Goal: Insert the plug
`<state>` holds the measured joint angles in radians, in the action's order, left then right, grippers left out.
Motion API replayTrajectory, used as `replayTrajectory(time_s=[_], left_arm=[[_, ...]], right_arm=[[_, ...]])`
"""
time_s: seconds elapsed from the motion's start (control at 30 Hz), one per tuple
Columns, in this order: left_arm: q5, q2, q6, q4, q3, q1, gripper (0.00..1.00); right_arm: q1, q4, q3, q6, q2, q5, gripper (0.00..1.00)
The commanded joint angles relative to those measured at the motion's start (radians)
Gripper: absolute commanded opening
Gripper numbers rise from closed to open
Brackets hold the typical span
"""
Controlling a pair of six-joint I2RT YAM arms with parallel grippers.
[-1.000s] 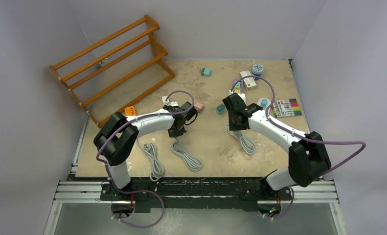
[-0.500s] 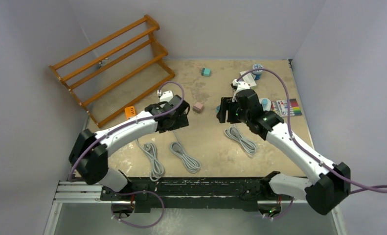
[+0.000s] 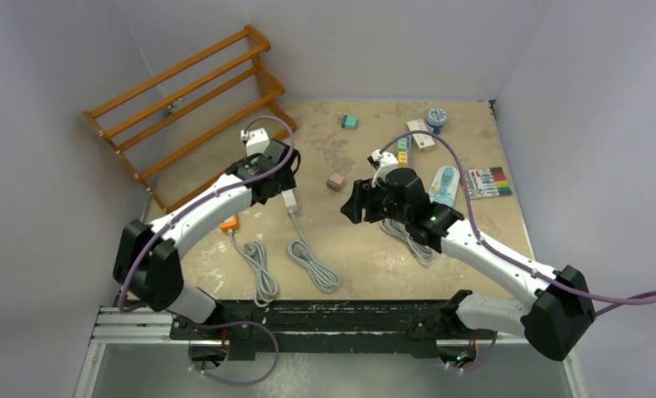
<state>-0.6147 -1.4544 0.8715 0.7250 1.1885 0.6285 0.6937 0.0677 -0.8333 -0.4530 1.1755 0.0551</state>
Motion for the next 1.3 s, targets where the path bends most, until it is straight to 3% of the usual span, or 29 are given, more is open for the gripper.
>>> replayTrajectory(time_s=[0.0, 0.07, 0.43, 0.73, 1.03, 1.27], left_arm=[[0.127, -0.059, -0.139, -0.182, 0.018, -0.129, 0.84], [0.194, -0.085, -0.166, -0.256, 0.016, -0.134, 0.87], [0.159, -0.39, -0.203, -0.227, 0.189, -0.136, 0.84], [0.21, -0.469, -0.204, -0.253, 0.2, -0.171, 0.45], [0.332, -0.385, -0.152, -0.413, 0.048, -0.199, 0.03], [0.399, -0.334, -0.124, -0.489, -0.033, -0.22, 0.0]], right_arm=[[0.007, -0.051, 0.037, -0.027, -0.083, -0.008, 0.62], [0.009, -0.043, 0.053, -0.032, -0.11, -0.005, 0.62], [0.012, -0.018, 0.092, -0.029, -0.158, 0.0, 0.62], [0.069, -0.087, 0.112, -0.004, -0.078, 0.057, 0.62], [0.389, -0.125, 0.0, -0.076, 0.238, -0.159, 0.74], [0.497, 0.022, -0.111, -0.132, 0.483, -0.313, 0.74]])
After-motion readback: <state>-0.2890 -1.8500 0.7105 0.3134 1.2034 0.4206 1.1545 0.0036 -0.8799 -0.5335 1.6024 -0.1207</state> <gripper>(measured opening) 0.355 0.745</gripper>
